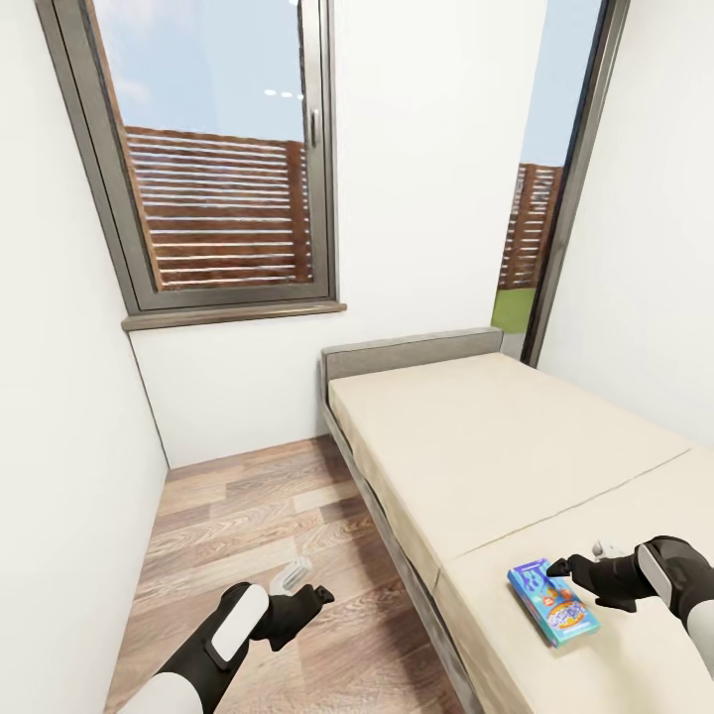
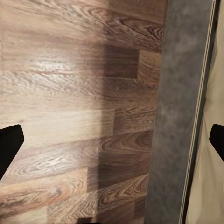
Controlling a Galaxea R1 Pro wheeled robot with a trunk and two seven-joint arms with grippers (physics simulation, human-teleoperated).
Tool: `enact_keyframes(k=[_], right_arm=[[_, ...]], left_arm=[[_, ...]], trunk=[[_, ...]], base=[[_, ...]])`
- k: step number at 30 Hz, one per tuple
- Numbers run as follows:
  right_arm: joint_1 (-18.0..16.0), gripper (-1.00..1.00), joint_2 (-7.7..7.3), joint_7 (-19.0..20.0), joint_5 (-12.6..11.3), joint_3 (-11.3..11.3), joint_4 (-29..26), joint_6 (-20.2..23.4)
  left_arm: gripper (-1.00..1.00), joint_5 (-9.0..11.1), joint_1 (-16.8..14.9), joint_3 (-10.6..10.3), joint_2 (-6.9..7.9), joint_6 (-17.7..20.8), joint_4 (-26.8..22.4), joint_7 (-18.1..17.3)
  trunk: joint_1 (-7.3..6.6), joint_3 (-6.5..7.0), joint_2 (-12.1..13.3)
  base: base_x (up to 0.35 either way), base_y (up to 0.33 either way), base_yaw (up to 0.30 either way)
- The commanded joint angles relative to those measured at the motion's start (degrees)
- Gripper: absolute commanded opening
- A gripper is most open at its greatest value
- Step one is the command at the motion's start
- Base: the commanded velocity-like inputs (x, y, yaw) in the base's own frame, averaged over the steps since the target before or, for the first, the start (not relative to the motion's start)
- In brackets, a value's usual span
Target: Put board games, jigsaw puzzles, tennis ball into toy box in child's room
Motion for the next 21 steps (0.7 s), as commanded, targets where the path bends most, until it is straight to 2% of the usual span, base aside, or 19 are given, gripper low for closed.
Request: enact_keyframes(k=[1,14,17,18,21], right_arm=[[-0.03,1.00,0.02,0.02,-0.05,-0.27,-0.05,0.35],[0.02,1.00,0.57,0.19,0.32,0.21,-0.05,0.27],[0.05,1.00,0.72,2.65,0.40,1.76,-0.09,0.14],[0.09,1.00,0.76,5.18,0.45,3.14,-0.11,-0.03],[0.12,1.00,0.79,8.92,0.60,6.00,-0.12,-0.26]], left_arm=[[1.00,0.60,-0.02,-0.17,0.02,0.07,-0.12,0.51],[1.00,0.61,-0.02,-0.17,0.03,0.05,-0.12,0.47],[1.00,0.61,-0.02,-0.17,0.04,0.05,-0.12,0.47],[1.00,0.61,-0.02,-0.17,0.04,0.05,-0.11,0.47],[1.00,0.61,-0.02,-0.17,0.04,0.05,-0.12,0.47]], trunk=[[-0.01,-0.06,-0.03],[-0.01,-0.06,-0.03],[-0.01,-0.06,-0.03],[-0.01,-0.06,-0.03],[-0.01,-0.06,-0.03]], base=[[-0.001,-0.001,0.003],[0.000,0.000,0.000],[0.000,0.000,0.000],[0.000,0.000,0.000],[0.000,0.000,0.000]])
